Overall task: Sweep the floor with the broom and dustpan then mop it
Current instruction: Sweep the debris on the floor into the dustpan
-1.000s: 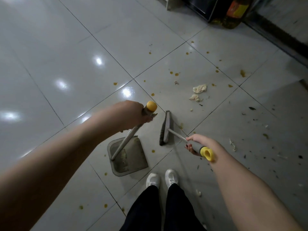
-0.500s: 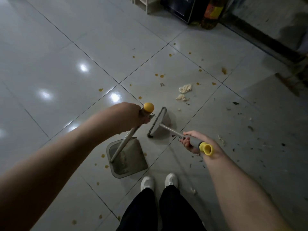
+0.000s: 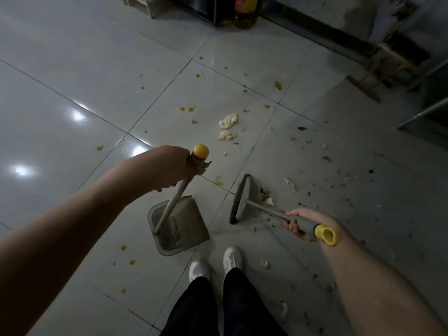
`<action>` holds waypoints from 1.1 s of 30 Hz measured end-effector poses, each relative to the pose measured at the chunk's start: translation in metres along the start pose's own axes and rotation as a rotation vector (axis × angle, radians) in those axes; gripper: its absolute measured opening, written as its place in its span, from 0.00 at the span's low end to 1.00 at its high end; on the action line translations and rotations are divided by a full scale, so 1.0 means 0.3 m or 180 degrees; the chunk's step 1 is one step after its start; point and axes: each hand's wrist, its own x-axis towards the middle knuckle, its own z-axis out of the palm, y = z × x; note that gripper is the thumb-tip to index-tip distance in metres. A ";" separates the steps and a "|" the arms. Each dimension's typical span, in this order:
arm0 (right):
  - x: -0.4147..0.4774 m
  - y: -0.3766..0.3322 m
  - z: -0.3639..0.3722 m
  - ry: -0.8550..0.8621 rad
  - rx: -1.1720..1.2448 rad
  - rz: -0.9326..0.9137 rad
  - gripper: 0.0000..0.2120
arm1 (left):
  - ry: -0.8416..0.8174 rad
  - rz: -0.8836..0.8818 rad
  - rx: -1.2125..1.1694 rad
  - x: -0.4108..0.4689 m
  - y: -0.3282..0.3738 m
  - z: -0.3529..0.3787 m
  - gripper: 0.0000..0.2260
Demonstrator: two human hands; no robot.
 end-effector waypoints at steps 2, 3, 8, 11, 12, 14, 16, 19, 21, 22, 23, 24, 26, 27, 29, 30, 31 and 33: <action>-0.030 0.045 -0.080 0.0099 0.0115 0.0015 0.20 | 0.0001 0.0064 0.0164 0.002 0.049 0.006 0.14; -0.044 0.067 -0.112 0.0162 0.0143 0.0016 0.19 | 0.0000 0.0111 0.0250 0.000 0.072 0.010 0.14; -0.082 0.160 -0.223 0.0395 0.0068 -0.0004 0.18 | -0.0081 0.0312 0.0416 -0.030 0.175 0.031 0.17; -0.102 0.168 -0.224 0.0409 0.0019 -0.0098 0.17 | -0.0130 0.0418 0.0540 -0.048 0.223 0.050 0.17; -0.113 0.165 -0.220 0.0399 0.0029 -0.0127 0.17 | -0.0153 0.0430 0.0571 -0.053 0.237 0.057 0.17; -0.134 0.147 -0.210 0.0321 0.0063 -0.0168 0.17 | -0.0175 0.0442 0.0631 -0.056 0.261 0.071 0.17; -0.142 0.127 -0.201 0.0181 0.0268 -0.0262 0.17 | -0.0195 0.0479 0.0662 -0.053 0.279 0.087 0.17; -0.129 0.105 -0.157 -0.0141 0.0568 -0.0360 0.17 | -0.0191 0.0524 0.0697 -0.039 0.305 0.113 0.16; -0.107 0.097 -0.126 -0.0313 0.0684 -0.0391 0.17 | -0.0184 0.0534 0.0739 -0.028 0.321 0.129 0.15; -0.092 0.095 -0.121 -0.0344 0.0710 -0.0408 0.16 | -0.0179 0.0551 0.0771 -0.021 0.327 0.136 0.15; -0.076 0.096 -0.124 -0.0345 0.0716 -0.0414 0.16 | -0.0176 0.0572 0.0804 -0.014 0.333 0.141 0.15; -0.063 0.107 -0.138 -0.0309 0.0709 -0.0390 0.16 | -0.0177 0.0583 0.0827 -0.009 0.340 0.147 0.15; -0.047 0.144 -0.193 -0.0150 0.0642 -0.0346 0.16 | -0.0182 0.0607 0.0822 -0.005 0.356 0.156 0.15; -0.040 0.169 -0.230 -0.0067 0.0626 -0.0329 0.15 | -0.0184 0.0617 0.0821 -0.005 0.363 0.158 0.15; -0.041 0.216 -0.313 0.0076 0.0716 -0.0304 0.16 | -0.0195 0.0625 0.0855 -0.006 0.383 0.156 0.15; -0.046 0.235 -0.352 0.0144 0.0775 -0.0283 0.16 | -0.0200 0.0615 0.0879 -0.008 0.389 0.152 0.16; -0.056 0.245 -0.386 0.0197 0.0784 -0.0269 0.16 | -0.0195 0.0599 0.0890 -0.010 0.396 0.144 0.16; -0.077 0.247 -0.436 0.0300 0.0669 -0.0250 0.17 | -0.0169 0.0567 0.0891 -0.012 0.404 0.122 0.18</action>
